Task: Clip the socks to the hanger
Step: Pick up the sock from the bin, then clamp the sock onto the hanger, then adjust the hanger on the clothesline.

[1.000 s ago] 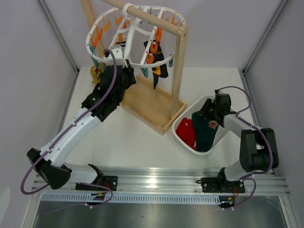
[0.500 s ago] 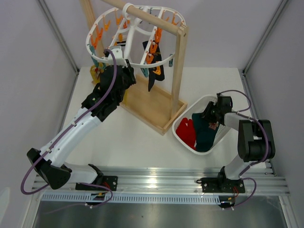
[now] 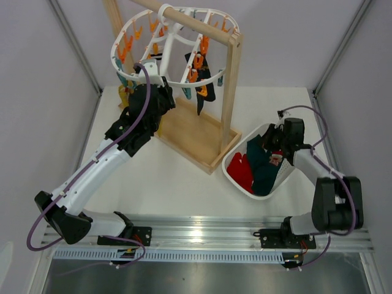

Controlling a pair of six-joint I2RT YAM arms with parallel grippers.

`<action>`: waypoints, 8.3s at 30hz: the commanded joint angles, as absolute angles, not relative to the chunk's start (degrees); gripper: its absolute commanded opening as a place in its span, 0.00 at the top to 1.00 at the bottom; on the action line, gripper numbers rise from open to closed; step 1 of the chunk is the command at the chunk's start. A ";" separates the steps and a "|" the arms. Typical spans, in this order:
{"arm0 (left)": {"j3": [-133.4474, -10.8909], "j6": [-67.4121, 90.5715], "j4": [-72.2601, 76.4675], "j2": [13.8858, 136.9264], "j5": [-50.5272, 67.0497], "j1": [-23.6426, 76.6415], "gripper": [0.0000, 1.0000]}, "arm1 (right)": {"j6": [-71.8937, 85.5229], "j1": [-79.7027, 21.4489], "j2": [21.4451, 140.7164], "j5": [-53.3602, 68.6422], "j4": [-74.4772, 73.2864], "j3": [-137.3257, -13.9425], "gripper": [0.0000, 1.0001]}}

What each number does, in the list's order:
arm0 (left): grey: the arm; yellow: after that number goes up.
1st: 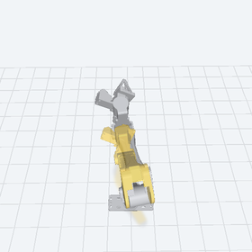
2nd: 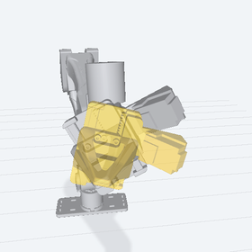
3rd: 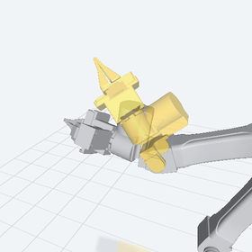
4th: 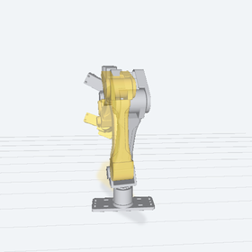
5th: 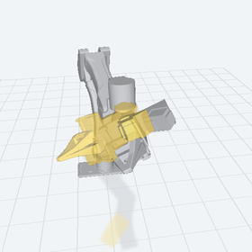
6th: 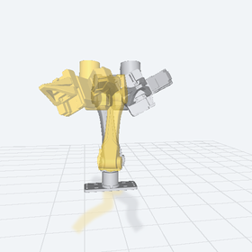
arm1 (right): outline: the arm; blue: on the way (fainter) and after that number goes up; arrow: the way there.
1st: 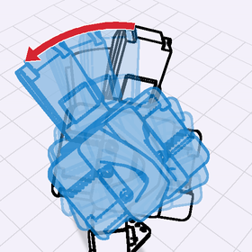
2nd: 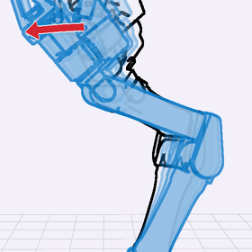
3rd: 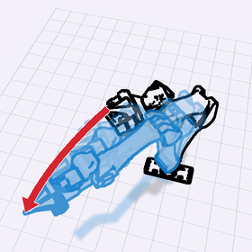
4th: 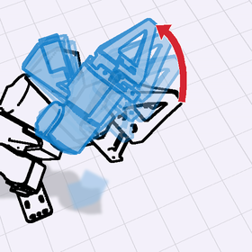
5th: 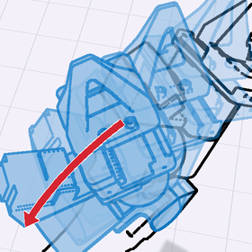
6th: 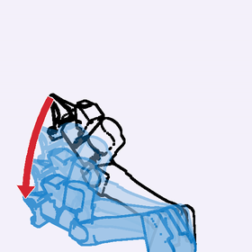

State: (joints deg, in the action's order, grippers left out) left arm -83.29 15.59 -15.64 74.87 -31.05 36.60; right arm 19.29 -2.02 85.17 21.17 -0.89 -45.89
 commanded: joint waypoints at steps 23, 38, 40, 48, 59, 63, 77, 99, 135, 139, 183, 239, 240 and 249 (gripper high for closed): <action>-90.09 21.36 -21.97 73.83 -26.98 36.12 0.87 | -15.02 -54.03 63.01 -15.63 18.34 -56.16 1.00; -91.05 25.66 -24.35 74.00 -26.02 36.12 0.89 | -28.30 -62.05 84.88 -28.91 59.84 -57.92 1.00; -90.97 26.10 -24.35 74.00 -26.02 36.12 0.89 | -28.21 -61.96 86.48 -30.49 63.97 -58.27 1.00; -90.70 27.33 -24.43 73.83 -26.02 36.12 0.89 | -26.63 -61.96 92.54 -33.39 71.35 -61.61 1.00; -90.26 29.35 -24.26 73.92 -27.07 36.12 0.89 | -24.61 -62.49 94.92 -32.78 72.60 -63.54 1.00; -90.00 30.14 -23.73 73.56 -27.68 36.12 0.89 | -24.52 -62.84 95.45 -32.61 72.51 -63.72 1.00; -89.65 31.03 -23.64 73.92 -28.56 36.12 0.90 | -25.57 -63.28 96.24 -34.10 74.00 -64.60 1.00; -89.56 32.69 -23.82 74.44 -29.44 36.12 0.89 | -24.43 -64.77 97.56 -34.10 75.06 -65.74 1.00; -85.87 30.32 -22.06 69.00 -29.27 36.04 0.34 | -20.13 -65.04 97.47 -33.22 69.70 -68.47 0.85; -84.90 29.71 -22.67 65.84 -29.01 35.86 0.21 | -19.60 -65.13 96.86 -33.22 68.73 -68.29 0.75; -94.39 25.76 -23.73 72.41 -29.62 48.52 0.16 | 10.98 -45.62 48.36 -28.66 -6.59 -57.31 0.01; -76.82 18.63 2.63 73.92 -4.13 35.42 0.22 | 6.24 -41.40 38.85 -16.17 -0.70 -48.16 0.01; -76.47 18.72 3.07 73.66 -4.30 35.42 0.22 | 6.24 -41.40 38.93 -16.08 -0.70 -48.16 0.01; -75.06 17.58 2.90 71.37 -6.85 35.42 0.21 | 6.42 -41.31 39.29 -15.03 -0.70 -48.25 0.01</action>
State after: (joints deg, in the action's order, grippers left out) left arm -75.07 18.94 -0.05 73.91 -5.85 35.97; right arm 6.85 -41.50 39.35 -15.90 -2.68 -48.34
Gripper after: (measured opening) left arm 0.787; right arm 0.991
